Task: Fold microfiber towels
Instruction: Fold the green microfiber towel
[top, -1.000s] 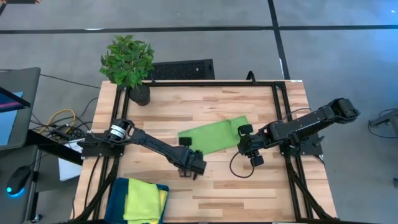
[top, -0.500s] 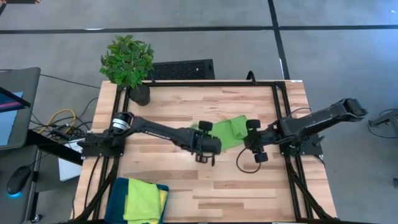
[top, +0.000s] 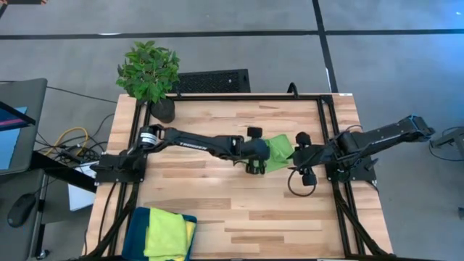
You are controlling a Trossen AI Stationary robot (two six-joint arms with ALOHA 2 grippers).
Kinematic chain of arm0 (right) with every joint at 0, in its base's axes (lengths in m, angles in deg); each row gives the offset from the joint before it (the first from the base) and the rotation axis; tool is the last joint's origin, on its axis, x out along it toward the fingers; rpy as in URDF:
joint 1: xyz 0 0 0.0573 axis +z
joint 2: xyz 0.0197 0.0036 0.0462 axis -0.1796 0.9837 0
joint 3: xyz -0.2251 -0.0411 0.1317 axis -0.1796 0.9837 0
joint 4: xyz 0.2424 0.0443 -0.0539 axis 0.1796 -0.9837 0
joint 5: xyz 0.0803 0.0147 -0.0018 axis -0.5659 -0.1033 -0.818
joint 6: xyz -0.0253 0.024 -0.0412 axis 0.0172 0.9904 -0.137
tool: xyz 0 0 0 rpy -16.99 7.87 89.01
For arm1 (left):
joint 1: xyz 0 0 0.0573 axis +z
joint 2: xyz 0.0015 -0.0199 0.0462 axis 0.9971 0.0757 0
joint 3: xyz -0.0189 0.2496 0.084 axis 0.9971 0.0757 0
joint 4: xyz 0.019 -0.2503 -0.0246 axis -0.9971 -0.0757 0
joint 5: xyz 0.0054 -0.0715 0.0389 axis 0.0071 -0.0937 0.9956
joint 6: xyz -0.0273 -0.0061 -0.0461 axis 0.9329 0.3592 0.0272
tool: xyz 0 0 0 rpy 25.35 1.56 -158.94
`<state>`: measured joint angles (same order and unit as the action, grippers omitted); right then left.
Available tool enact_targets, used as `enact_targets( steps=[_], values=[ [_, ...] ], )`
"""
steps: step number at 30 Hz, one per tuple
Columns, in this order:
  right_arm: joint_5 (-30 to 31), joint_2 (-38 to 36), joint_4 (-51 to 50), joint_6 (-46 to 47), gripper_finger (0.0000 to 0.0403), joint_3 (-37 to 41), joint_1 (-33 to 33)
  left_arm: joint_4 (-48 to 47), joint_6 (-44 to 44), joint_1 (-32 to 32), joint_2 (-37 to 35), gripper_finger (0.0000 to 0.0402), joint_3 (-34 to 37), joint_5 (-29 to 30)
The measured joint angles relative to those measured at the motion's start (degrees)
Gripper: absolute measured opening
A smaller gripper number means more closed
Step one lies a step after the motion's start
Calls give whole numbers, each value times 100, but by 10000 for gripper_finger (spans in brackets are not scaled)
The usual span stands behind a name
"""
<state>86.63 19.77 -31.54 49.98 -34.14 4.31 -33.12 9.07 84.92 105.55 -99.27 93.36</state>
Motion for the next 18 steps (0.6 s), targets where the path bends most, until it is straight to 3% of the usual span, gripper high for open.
enact_targets(
  steps=[10,18],
  values=[
    [16,30,0,-1,194,0,0,1463,-510,165,86,0,-24,-236],
    [14,17,4,-4,194,0,0,2089,-661,261,460,0,-19,-380]
  ],
)
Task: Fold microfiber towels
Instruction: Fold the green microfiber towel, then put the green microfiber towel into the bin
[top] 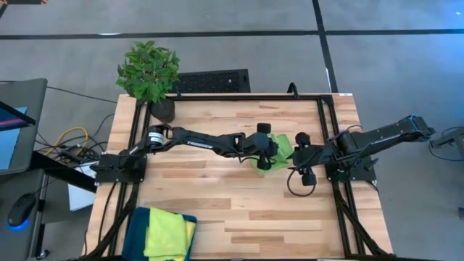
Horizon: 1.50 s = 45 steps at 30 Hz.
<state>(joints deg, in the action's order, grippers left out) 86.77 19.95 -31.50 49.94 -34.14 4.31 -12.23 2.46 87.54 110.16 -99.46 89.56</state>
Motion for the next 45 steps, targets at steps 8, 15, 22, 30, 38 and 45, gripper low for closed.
enact_targets(
  steps=[8,15,22,30,38,45],
  values=[
    [0,0,-2,-2,194,0,-4,455,117,23,-12,0,2,-292],
    [0,0,-2,-2,194,0,-4,562,97,23,-12,16,2,-663],
    [0,0,-2,-2,194,0,-4,608,139,65,-12,93,2,-707],
    [-2,0,-2,-2,194,0,-4,608,791,191,-12,178,2,-687],
    [-4,-2,-2,-2,194,0,-4,-311,645,102,-281,196,4,-392],
    [-9,-2,-4,-9,194,0,-4,-2226,879,-334,-459,196,61,-610]
  ],
)
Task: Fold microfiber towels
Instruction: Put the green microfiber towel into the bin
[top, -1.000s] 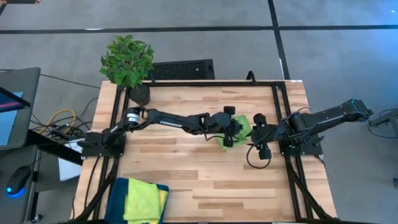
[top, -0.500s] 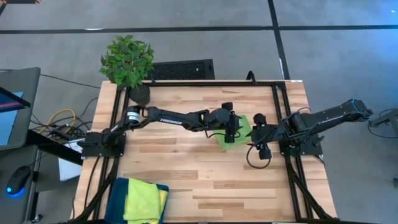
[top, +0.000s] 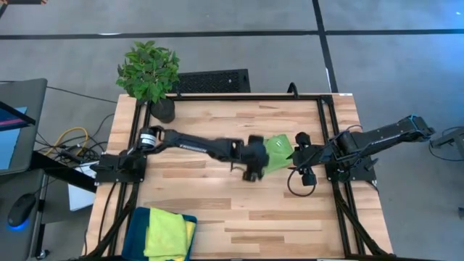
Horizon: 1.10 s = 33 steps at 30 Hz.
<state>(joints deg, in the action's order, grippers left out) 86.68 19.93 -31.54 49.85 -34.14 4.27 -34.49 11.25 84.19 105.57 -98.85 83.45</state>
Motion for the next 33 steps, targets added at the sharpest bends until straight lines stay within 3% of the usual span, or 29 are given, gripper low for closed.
enact_targets(
  steps=[4,7,18,25,33],
  values=[
    [0,0,2,2,194,0,0,-162,-367,-341,187,196,147,192],
    [0,0,2,1,194,0,0,519,-605,-484,140,196,421,212],
    [-24,2,7,0,194,0,0,1092,-275,-482,529,196,496,146],
    [-181,2,17,0,194,0,0,1125,-493,-502,727,196,494,804],
    [-175,0,26,2,194,0,0,829,-358,-485,755,196,481,866]
  ],
)
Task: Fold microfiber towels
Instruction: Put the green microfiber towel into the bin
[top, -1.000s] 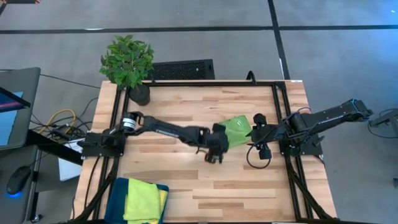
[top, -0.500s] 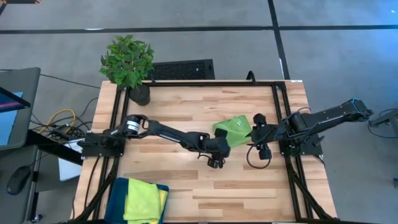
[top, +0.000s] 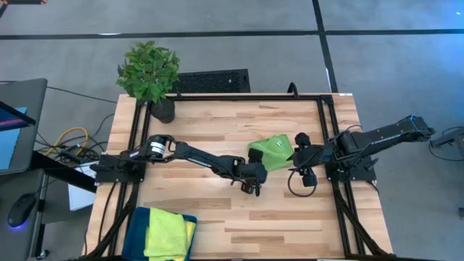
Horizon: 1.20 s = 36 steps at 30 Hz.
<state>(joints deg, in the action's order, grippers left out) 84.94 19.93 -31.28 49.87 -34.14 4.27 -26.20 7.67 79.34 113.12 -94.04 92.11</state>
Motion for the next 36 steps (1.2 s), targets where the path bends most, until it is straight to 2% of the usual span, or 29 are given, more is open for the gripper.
enact_targets(
  steps=[6,9,15,17,19,31,36],
  values=[
    [7,2,26,0,194,0,0,-52,187,6,192,192,-25,150],
    [11,2,44,4,194,0,0,-132,364,-5,203,170,-23,150],
    [11,0,45,4,194,0,0,-355,529,-16,221,73,-23,183],
    [11,2,44,4,194,0,0,-467,774,-16,219,31,-23,106],
    [11,2,46,4,194,0,0,-622,1134,-13,132,10,-22,-62],
    [10,2,246,6,194,0,0,-3026,2257,-283,-812,2,52,-277],
    [9,2,437,7,194,0,0,-4097,2941,-522,-1099,1,42,-577]
  ],
)
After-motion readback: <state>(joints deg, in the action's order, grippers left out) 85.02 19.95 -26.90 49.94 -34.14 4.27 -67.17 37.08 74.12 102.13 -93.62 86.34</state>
